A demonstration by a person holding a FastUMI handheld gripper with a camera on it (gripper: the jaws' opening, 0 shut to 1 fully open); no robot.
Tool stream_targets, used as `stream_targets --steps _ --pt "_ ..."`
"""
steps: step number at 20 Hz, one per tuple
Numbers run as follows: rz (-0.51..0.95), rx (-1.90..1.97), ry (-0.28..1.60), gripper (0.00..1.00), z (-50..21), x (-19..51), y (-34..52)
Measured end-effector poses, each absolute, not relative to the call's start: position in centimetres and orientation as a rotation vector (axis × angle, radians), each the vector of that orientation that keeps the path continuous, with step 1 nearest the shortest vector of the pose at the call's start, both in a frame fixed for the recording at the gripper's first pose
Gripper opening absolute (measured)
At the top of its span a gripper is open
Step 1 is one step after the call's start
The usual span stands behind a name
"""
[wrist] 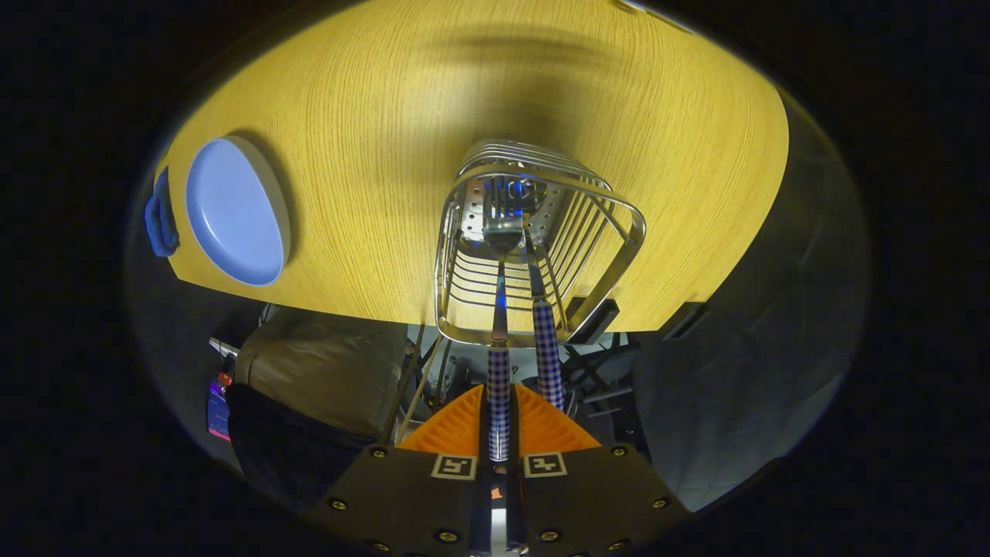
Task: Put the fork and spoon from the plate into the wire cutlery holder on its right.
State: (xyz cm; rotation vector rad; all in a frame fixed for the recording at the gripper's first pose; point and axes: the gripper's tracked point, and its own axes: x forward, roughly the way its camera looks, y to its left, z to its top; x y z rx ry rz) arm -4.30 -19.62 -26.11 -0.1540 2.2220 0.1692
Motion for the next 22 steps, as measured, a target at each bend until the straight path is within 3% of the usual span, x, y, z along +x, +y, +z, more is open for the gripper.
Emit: stream_targets --steps 4,8,10,11,13,14,15,16,22 --pt "0.164 -0.166 2.224 0.08 -26.4 -4.1 -19.9" --pt "0.166 -0.159 2.184 0.16 -26.8 -4.4 -20.0" --pt "0.171 -0.166 2.152 0.35 -25.5 -3.8 -20.1" --pt "0.177 -0.160 2.127 0.37 -25.1 -3.8 -19.9" --pt "0.203 -0.143 2.056 0.56 -24.2 -3.7 -19.1" --pt "0.216 -0.153 2.010 0.80 -24.0 -3.9 -18.9" --pt "0.212 -0.200 1.965 0.93 -23.7 -4.1 -19.3" --pt "0.198 -0.243 1.920 0.99 -22.9 -4.1 -19.5" --pt "0.181 -0.183 1.582 0.99 -20.6 -6.5 -16.7"
